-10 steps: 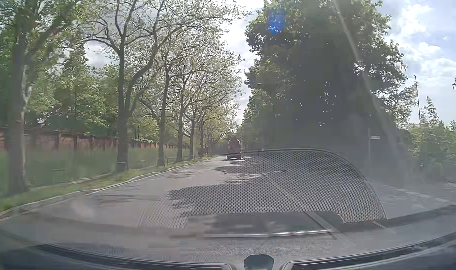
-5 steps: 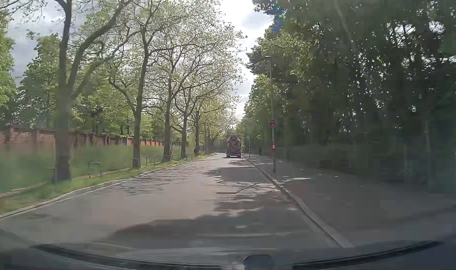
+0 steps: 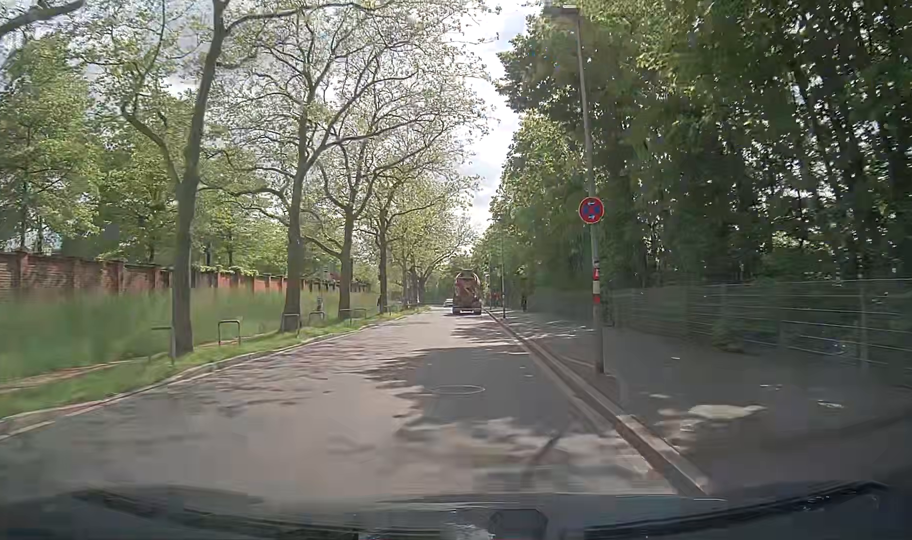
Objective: Follow the waypoints while adhering to traffic rules and regulations
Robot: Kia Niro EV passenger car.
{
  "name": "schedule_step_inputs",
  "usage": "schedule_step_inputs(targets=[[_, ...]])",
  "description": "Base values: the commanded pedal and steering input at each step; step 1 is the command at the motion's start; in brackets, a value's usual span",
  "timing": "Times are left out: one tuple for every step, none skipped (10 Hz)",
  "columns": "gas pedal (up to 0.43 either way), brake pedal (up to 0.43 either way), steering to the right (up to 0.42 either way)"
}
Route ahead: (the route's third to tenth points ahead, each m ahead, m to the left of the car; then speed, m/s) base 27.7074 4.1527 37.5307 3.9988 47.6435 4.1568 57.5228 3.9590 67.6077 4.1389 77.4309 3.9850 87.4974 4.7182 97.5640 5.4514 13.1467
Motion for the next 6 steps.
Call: schedule_step_inputs(targets=[[0.079,0.000,0.000],[0.079,0.000,0.000],[0.079,0.000,0.000],[0.079,0.000,0.000],[0.079,0.000,0.000],[0.079,0.000,0.000]])
